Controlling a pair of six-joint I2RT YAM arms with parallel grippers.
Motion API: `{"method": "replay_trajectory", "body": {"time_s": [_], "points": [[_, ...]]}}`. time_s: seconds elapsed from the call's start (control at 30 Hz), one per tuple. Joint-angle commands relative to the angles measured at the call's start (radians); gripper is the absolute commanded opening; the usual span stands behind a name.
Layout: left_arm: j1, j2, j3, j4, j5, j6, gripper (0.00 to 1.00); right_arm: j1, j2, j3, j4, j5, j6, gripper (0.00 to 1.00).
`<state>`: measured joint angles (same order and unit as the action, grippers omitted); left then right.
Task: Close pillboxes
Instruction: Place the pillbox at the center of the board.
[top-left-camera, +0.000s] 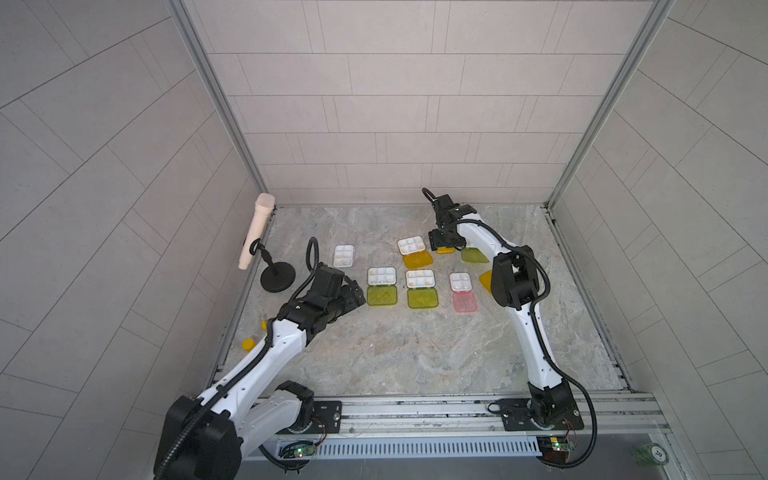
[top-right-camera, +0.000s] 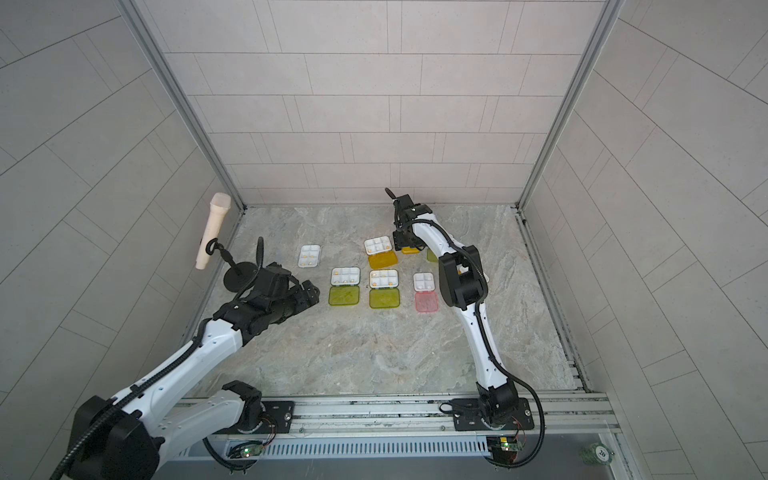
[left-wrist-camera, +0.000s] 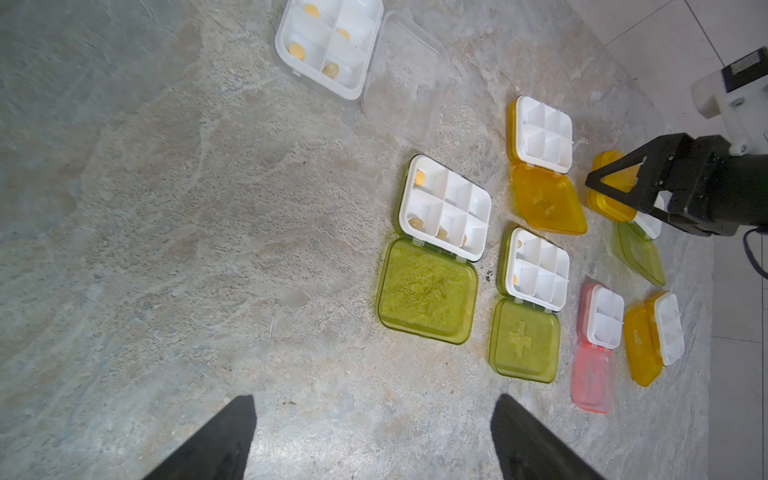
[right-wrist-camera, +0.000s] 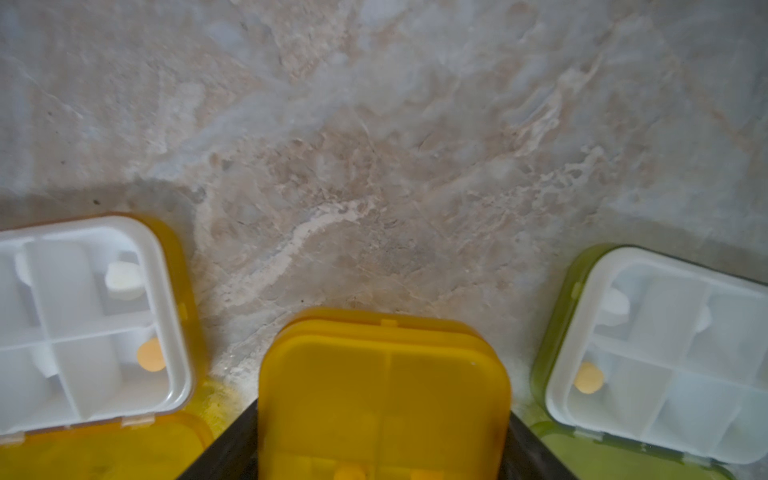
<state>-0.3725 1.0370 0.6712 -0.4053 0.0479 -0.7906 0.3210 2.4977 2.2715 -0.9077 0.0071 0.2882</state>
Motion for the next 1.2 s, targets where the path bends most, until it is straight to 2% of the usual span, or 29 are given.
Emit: {"method": "replay_trajectory", "body": {"time_s": [0.0,0.27,0.5,0.63,0.77,0.9,1.17], "points": [[0.007,-0.004,0.038,0.0,-0.011,0.011,0.93,-0.005,0.024,0.032,-0.045,-0.013,-0.023,0.8],[0.007,-0.005,0.05,-0.024,-0.001,0.01,0.93,-0.005,0.053,0.049,-0.073,0.009,-0.023,0.81],[0.007,0.004,0.057,-0.024,0.013,0.008,0.93,-0.005,0.052,0.069,-0.088,-0.034,-0.011,0.87],[0.007,-0.004,0.064,-0.033,0.015,0.007,0.93,-0.003,0.014,0.084,-0.106,-0.052,0.002,0.89],[0.007,-0.018,0.097,-0.067,0.009,0.029,0.93,0.003,-0.062,0.072,-0.12,-0.016,0.014,0.89],[0.007,-0.018,0.169,-0.105,0.01,0.06,0.93,0.015,-0.18,-0.032,-0.091,0.012,0.025,0.9],[0.007,0.092,0.381,-0.107,0.021,0.119,0.93,0.032,-0.473,-0.431,0.078,0.035,0.065,0.91]]}}
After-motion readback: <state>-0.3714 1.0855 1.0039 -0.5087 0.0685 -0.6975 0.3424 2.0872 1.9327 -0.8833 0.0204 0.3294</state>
